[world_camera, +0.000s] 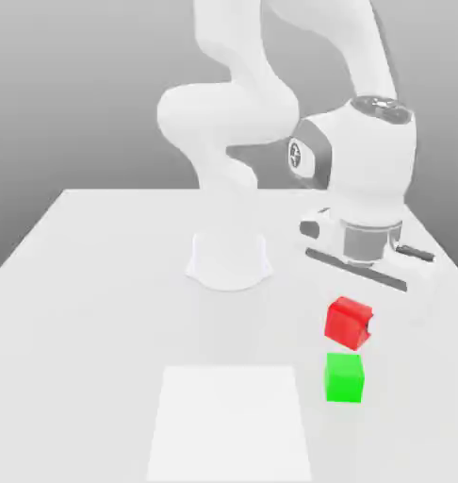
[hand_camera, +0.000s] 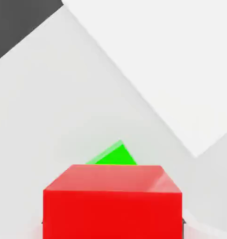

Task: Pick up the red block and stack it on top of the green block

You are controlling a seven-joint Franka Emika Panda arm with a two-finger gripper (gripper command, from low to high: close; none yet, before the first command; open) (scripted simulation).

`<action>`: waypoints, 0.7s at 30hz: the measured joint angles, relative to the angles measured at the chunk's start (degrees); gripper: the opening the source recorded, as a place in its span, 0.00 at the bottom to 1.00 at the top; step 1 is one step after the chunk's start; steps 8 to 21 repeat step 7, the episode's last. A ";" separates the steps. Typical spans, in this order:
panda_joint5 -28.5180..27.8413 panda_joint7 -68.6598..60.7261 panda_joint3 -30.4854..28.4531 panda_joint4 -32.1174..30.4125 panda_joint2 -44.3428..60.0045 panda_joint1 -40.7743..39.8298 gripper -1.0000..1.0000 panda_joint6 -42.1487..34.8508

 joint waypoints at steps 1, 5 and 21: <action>-1.32 0.96 0.09 0.06 1.55 -0.41 0.00 1.44; -6.75 4.85 -2.01 0.19 7.40 0.62 1.00 6.74; -6.75 4.86 -2.01 0.19 7.40 0.62 1.00 6.74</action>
